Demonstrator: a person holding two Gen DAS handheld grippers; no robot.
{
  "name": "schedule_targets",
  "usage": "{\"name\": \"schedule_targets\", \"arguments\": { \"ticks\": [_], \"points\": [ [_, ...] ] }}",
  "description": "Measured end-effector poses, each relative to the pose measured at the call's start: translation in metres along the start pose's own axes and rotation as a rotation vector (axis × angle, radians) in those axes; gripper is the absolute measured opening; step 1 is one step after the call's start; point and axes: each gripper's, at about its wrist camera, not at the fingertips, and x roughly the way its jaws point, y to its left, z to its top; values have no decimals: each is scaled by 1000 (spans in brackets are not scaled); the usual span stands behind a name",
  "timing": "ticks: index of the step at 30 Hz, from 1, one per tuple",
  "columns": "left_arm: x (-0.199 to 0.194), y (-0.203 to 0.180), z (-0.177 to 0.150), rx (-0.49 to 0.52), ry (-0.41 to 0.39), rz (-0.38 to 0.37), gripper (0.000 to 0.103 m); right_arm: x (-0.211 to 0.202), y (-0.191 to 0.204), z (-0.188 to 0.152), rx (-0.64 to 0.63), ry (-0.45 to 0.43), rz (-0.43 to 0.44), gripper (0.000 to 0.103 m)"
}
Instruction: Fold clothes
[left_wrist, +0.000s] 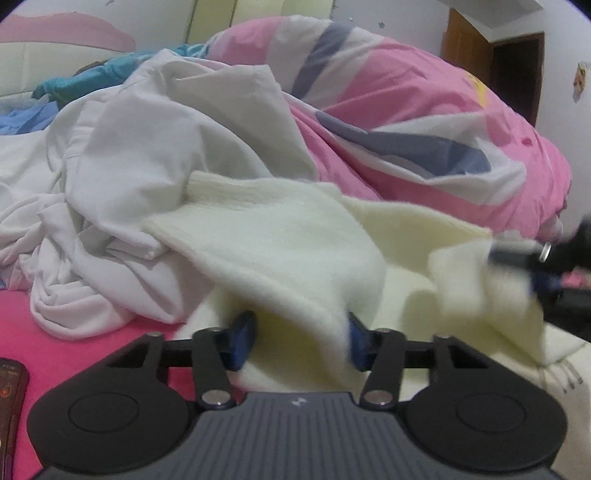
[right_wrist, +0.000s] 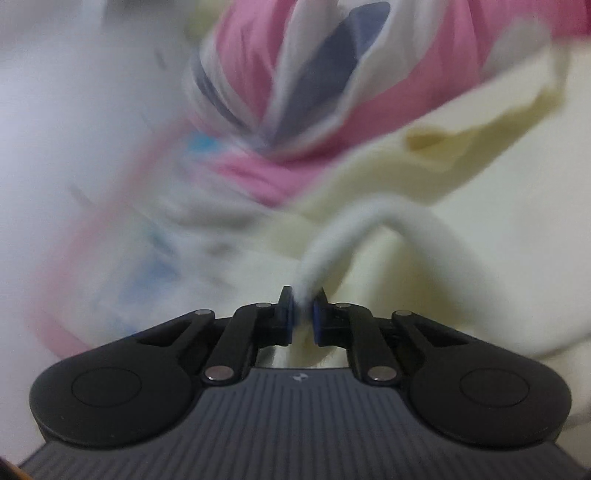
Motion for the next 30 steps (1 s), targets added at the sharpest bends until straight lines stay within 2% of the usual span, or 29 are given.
{"name": "schedule_targets", "arguments": {
  "ticks": [2, 5, 10, 12, 14, 15, 17, 19, 20, 21, 23, 25, 30],
  "points": [
    [-3, 7, 2, -27, -18, -7, 17, 3, 3, 2, 40, -25, 58, 8],
    [-10, 19, 4, -82, -58, -10, 12, 12, 3, 2, 97, -33, 91, 8],
    [-32, 47, 11, -203, -187, 36, 12, 28, -12, -13, 236, -12, 112, 8],
    [-37, 58, 16, -252, -230, 53, 12, 41, -16, -28, 266, 36, 86, 12],
    [-38, 65, 19, -284, -242, 58, 12, 56, -16, -45, 260, 144, -9, 13],
    [-38, 68, 19, -297, -243, 59, 12, 61, -15, -53, 234, 198, -58, 14],
    [-38, 72, 19, -315, -244, 57, 12, 61, -3, -63, 141, 267, -79, 16],
    [-39, 70, 20, -311, -243, 55, 12, 57, 14, -66, 55, 340, -81, 28],
    [-38, 69, 20, -309, -236, 53, 14, 52, 26, -67, -9, 384, -78, 40],
    [-37, 68, 21, -306, -228, 51, 16, 48, 36, -69, -65, 424, -73, 48],
    [-37, 68, 20, -310, -211, 52, 28, 40, 62, -68, -208, 497, -45, 49],
    [-38, 67, 18, -313, -204, 54, 32, 32, 83, -58, -350, 490, -29, 49],
    [-40, 65, 17, -303, -208, 60, 38, 54, 108, 4, -646, 335, -127, 49]
  ]
}}
